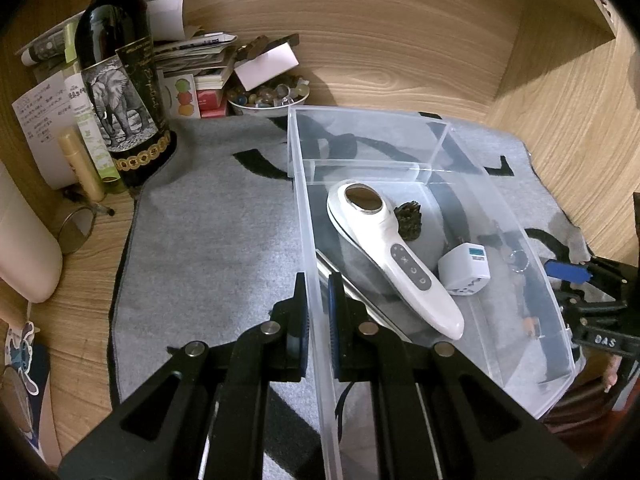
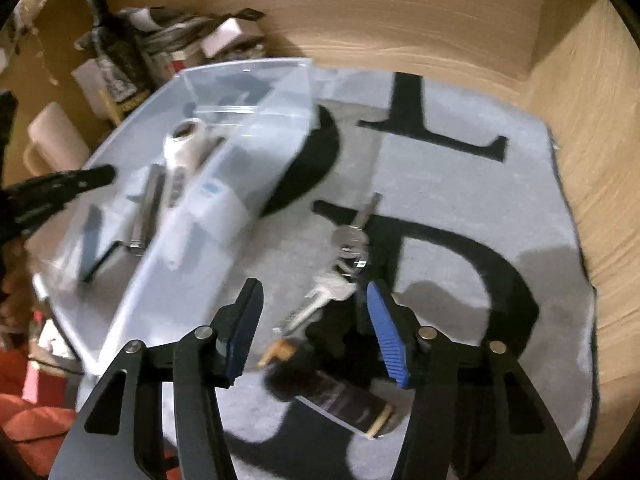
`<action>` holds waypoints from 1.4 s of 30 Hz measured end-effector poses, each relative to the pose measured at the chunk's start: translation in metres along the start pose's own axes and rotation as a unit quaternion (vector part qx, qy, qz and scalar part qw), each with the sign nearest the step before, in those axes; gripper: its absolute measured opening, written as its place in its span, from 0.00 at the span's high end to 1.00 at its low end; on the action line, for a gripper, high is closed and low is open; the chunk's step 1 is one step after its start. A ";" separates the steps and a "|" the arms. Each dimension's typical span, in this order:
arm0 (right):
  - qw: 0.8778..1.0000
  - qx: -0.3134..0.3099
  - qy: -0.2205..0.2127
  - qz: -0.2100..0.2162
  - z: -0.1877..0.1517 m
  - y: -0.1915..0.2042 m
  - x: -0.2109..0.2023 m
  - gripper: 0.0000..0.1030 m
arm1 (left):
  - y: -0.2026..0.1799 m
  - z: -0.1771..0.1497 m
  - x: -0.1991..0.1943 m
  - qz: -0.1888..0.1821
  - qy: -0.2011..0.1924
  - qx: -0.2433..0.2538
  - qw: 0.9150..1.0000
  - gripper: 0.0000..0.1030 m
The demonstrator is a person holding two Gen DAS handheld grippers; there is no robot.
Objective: Organize rigid objects
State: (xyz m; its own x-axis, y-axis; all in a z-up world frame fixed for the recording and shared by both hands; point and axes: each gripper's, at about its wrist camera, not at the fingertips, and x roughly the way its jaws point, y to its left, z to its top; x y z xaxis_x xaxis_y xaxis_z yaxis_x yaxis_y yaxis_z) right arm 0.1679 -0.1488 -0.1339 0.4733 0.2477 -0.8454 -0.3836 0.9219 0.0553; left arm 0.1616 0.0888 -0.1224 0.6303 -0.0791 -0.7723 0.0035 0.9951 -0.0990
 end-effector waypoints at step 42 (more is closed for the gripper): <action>0.987 -0.070 -0.145 0.018 0.069 0.047 -0.056 0.77 | 0.001 0.000 0.005 0.004 0.005 0.001 1.000 0.92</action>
State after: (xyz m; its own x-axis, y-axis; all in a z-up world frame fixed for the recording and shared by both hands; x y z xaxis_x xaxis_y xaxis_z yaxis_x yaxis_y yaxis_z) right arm 0.1782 -0.0986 -0.0472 0.6568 0.3730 -0.6554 -0.5008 0.8655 -0.0094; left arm 0.1650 0.0894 -0.1264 0.6227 -0.0724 -0.7791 0.0011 0.9958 -0.0916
